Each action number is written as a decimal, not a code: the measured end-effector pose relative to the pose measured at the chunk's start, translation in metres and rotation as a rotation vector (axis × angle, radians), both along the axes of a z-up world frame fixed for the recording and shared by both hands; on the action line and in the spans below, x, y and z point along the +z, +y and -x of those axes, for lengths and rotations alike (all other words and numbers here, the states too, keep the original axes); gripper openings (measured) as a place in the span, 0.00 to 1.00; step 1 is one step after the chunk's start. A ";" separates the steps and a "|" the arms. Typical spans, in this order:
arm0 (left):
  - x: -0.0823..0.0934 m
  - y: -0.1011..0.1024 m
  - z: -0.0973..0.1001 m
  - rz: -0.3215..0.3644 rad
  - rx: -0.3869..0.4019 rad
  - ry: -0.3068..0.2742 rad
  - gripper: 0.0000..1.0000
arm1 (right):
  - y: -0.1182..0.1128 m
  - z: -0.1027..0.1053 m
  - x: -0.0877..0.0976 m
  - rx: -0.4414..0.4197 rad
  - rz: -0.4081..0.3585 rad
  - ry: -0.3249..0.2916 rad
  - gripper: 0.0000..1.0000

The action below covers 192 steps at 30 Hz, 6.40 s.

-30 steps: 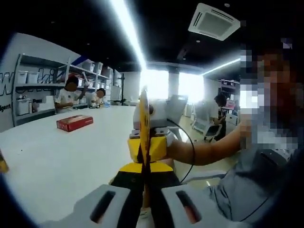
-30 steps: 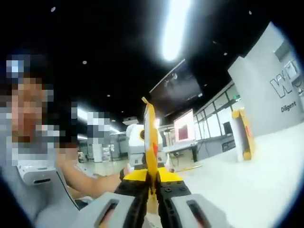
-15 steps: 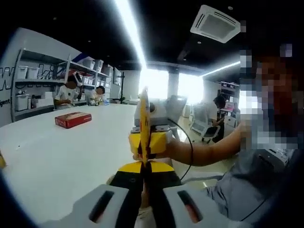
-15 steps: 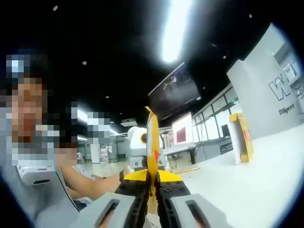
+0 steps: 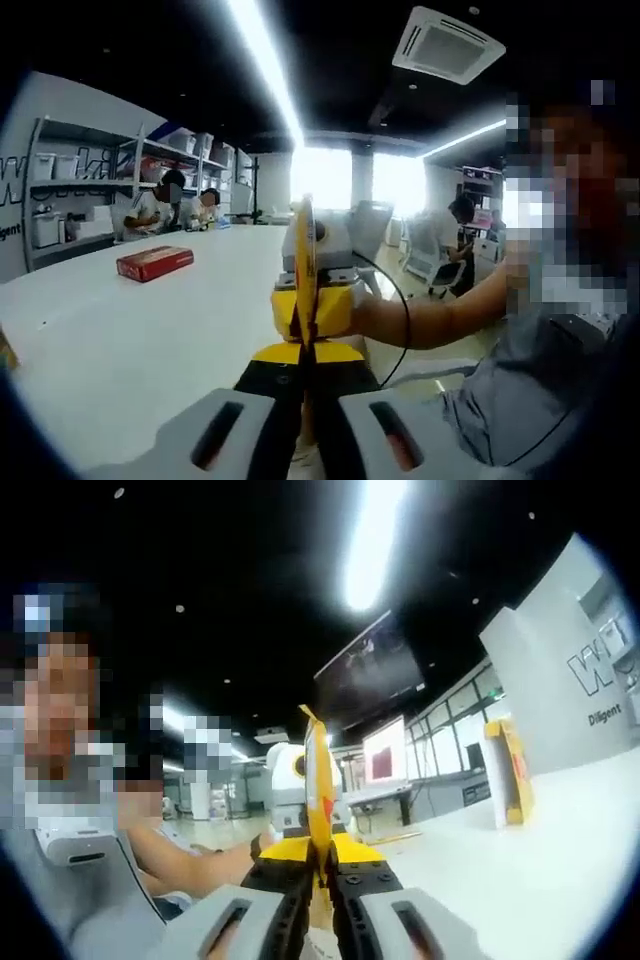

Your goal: Tear open the coffee pouch, take out the coffee, and pour the coffee from the pouch into the cup

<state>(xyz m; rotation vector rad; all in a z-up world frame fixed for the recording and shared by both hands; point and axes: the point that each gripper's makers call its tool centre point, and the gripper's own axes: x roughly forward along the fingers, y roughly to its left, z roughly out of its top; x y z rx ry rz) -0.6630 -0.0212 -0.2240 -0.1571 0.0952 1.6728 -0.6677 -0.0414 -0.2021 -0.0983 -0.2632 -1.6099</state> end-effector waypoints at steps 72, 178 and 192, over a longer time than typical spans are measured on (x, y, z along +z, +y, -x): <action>-0.005 0.001 0.002 0.019 0.003 0.013 0.04 | 0.012 -0.002 0.017 -0.027 0.029 0.048 0.10; 0.005 0.006 0.007 0.003 0.026 0.056 0.03 | 0.024 0.001 0.036 -0.057 0.074 0.103 0.14; 0.013 0.005 0.007 -0.045 0.013 0.039 0.10 | 0.022 0.005 0.034 -0.075 0.060 0.101 0.09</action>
